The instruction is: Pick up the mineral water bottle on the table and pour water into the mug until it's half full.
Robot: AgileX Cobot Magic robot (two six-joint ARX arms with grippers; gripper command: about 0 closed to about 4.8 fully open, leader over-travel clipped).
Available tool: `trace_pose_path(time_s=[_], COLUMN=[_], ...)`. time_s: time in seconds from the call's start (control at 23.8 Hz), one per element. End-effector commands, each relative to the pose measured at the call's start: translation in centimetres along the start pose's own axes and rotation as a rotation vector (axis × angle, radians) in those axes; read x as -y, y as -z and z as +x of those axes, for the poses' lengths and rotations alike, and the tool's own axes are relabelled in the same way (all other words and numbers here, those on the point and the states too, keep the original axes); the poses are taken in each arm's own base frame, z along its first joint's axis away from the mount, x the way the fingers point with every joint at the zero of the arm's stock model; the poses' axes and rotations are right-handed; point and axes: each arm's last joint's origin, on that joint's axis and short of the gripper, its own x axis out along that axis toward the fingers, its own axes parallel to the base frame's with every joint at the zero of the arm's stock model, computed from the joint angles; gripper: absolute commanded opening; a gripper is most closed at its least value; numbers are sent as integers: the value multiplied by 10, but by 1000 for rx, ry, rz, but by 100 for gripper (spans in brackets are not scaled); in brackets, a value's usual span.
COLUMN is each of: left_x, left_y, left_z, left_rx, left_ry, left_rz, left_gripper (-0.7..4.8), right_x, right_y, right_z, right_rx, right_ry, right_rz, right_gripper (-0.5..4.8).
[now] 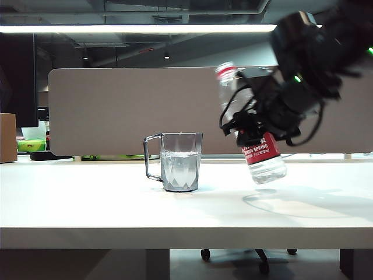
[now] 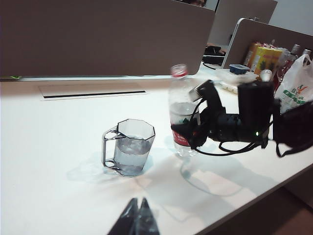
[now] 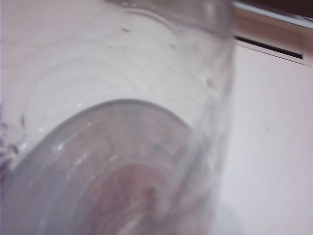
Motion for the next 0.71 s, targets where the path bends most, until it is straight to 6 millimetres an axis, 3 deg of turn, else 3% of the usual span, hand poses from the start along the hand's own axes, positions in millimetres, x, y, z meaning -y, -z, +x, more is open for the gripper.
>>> trace_pose_path(time_s=[0.04,0.34,0.5,0.71], left_x=[1,1,1,1], left_y=[-3,-3,-3,-3], left_z=[-1,-1,-1,-1], left_rx=[12,12,12,12], left_ry=[3,3,2,3], left_rz=[18,18,18,18], left_gripper=[-5,-5,-5,-5], right_x=[8,3,3,2], right_y=[21,44,48,48], right_z=[0,12,13,12], right_rx=[184,203,171,173], right_ry=[-37,-74,-57,-62], right_rz=[179,256,254,253], right_gripper=[200,215,404,465])
